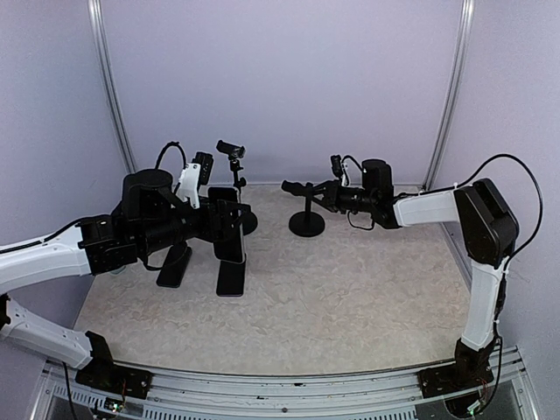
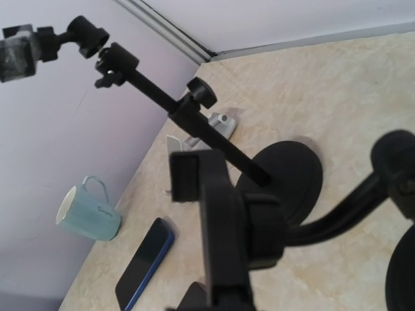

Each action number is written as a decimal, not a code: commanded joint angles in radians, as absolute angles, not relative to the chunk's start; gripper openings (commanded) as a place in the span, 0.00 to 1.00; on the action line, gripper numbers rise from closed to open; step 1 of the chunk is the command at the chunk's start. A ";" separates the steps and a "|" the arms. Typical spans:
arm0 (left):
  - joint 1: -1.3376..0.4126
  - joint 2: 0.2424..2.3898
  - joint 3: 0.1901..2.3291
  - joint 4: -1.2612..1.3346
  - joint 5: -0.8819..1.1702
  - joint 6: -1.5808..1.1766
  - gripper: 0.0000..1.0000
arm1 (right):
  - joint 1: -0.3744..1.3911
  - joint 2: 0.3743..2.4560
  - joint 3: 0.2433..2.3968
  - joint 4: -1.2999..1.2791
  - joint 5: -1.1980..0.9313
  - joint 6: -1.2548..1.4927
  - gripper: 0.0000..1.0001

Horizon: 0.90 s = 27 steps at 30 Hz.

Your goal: Remove the phone from the phone stand

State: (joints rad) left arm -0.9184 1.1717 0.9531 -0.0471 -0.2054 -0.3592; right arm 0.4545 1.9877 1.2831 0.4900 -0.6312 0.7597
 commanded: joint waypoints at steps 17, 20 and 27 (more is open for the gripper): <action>-0.948 1.299 1.013 -0.026 -0.249 -0.364 0.39 | 0.442 1.915 1.292 0.467 -0.608 0.698 0.79; -0.971 1.357 1.052 -0.027 -0.262 -0.392 0.39 | 0.435 1.875 1.257 0.463 -0.601 0.688 0.85; -1.019 1.540 1.186 -0.071 -0.315 -0.431 0.39 | 0.410 1.756 1.149 0.455 -0.578 0.661 0.99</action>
State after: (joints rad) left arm -0.9985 1.4715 1.0927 -0.0849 -0.2676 -0.3943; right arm 0.4332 1.8420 1.2064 0.4610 -0.5983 0.6910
